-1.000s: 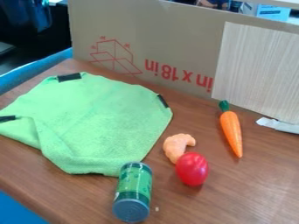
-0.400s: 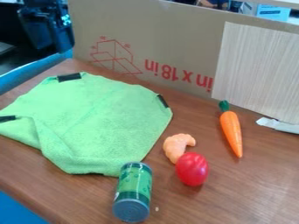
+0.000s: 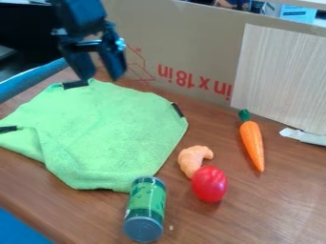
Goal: Put the blue object on the top right of the cloth
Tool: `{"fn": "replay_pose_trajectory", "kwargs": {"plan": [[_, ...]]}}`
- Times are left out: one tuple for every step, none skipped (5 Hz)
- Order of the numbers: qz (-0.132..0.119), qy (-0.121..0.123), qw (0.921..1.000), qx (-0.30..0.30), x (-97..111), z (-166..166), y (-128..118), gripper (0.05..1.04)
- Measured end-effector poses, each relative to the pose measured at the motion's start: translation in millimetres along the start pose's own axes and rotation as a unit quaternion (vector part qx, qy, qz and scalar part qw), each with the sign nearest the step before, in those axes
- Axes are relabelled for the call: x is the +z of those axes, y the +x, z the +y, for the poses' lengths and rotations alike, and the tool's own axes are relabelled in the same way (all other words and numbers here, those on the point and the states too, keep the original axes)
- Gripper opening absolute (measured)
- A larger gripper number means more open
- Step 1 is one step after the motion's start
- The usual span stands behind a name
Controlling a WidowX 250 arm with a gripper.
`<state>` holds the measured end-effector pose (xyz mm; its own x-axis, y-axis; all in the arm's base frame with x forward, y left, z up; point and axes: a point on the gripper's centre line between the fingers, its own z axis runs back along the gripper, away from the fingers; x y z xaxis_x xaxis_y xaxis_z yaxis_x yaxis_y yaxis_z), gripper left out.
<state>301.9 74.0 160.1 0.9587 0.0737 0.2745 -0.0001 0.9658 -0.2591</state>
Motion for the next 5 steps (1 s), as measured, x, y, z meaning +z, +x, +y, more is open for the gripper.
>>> {"fn": "replay_pose_trajectory", "kwargs": {"plan": [[0.000,-0.015,0.9997,0.020,-4,-35,-2,0.999],[0.021,-0.010,0.9985,0.049,-5,-70,-14,0.999],[0.043,0.000,0.9970,0.064,-4,-94,-30,0.999],[0.065,0.039,0.9949,0.066,-12,-116,-55,0.999],[0.060,0.069,0.9913,0.095,-19,-107,-73,0.999]]}}
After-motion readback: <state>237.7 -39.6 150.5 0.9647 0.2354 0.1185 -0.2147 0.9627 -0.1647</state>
